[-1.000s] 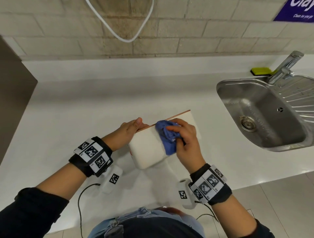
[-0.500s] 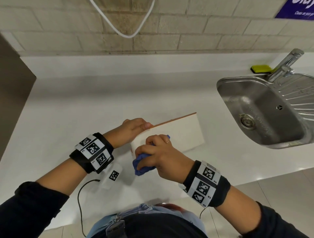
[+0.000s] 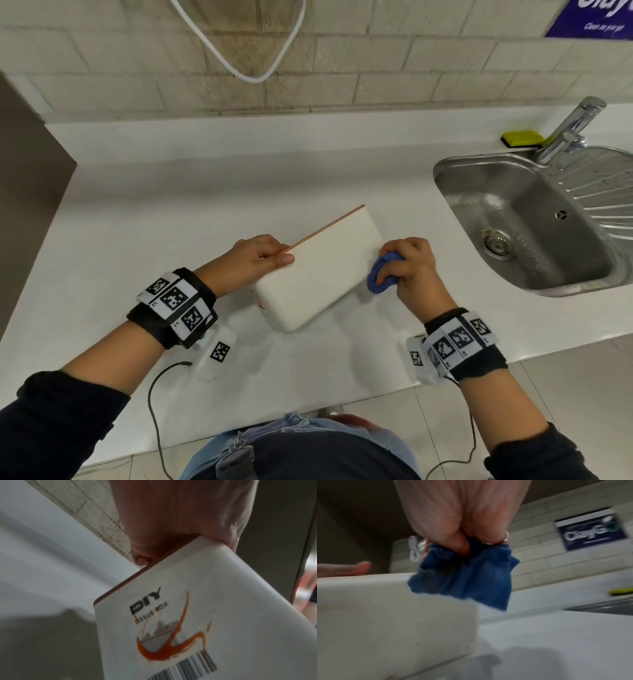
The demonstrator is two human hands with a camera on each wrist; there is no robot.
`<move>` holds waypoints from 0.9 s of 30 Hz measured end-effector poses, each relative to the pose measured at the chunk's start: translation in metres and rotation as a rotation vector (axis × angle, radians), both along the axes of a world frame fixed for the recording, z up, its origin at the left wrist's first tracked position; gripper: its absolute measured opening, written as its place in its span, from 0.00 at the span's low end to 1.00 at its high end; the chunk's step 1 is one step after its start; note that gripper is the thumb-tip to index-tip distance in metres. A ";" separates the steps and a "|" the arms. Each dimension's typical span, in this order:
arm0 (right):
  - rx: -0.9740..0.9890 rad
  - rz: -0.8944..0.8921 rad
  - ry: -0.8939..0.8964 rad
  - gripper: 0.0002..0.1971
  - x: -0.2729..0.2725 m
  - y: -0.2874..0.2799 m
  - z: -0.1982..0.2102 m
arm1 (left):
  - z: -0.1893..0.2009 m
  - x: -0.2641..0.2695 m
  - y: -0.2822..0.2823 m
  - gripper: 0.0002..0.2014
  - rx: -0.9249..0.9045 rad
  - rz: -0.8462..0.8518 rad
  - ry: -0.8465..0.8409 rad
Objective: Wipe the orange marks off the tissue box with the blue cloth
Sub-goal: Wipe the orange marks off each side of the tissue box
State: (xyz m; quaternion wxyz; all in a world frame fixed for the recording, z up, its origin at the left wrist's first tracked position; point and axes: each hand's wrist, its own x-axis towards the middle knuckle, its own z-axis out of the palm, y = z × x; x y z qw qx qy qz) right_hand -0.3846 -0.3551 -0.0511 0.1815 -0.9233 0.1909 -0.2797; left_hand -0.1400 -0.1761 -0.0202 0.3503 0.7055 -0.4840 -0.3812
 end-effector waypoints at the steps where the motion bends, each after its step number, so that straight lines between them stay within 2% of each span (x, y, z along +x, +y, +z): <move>1: 0.040 -0.073 -0.010 0.11 -0.003 -0.006 -0.004 | -0.001 0.003 0.002 0.13 0.001 0.014 -0.010; 3: 0.247 -0.177 -0.099 0.13 -0.011 -0.012 -0.004 | -0.001 0.011 0.010 0.18 0.013 0.022 -0.044; 6: 0.700 -0.395 -0.311 0.24 -0.013 -0.014 0.008 | 0.002 0.024 0.025 0.26 0.044 -0.045 -0.195; 8: 0.991 -0.472 -0.515 0.23 -0.013 -0.014 0.010 | 0.006 0.029 0.034 0.27 0.052 -0.112 -0.323; 10: 1.375 -0.421 -0.682 0.18 -0.011 -0.013 0.011 | 0.013 0.033 0.041 0.26 0.082 -0.141 -0.432; 12: 1.731 -0.254 -0.807 0.11 -0.009 -0.012 0.010 | 0.018 0.037 0.049 0.30 0.094 -0.177 -0.544; 15: 2.048 -0.099 -0.932 0.32 -0.002 -0.008 0.006 | 0.023 0.043 0.060 0.37 0.039 -0.306 -0.792; 19: 2.204 -0.003 -0.965 0.28 0.008 0.003 0.008 | 0.023 0.057 0.072 0.30 0.019 -0.375 -0.948; 22: 2.200 0.030 -0.895 0.28 0.015 0.008 0.009 | 0.020 0.064 0.079 0.30 0.079 -0.377 -0.992; 27: 2.183 0.035 -0.853 0.31 0.027 0.012 0.002 | 0.010 0.063 0.090 0.27 0.087 -0.212 -0.964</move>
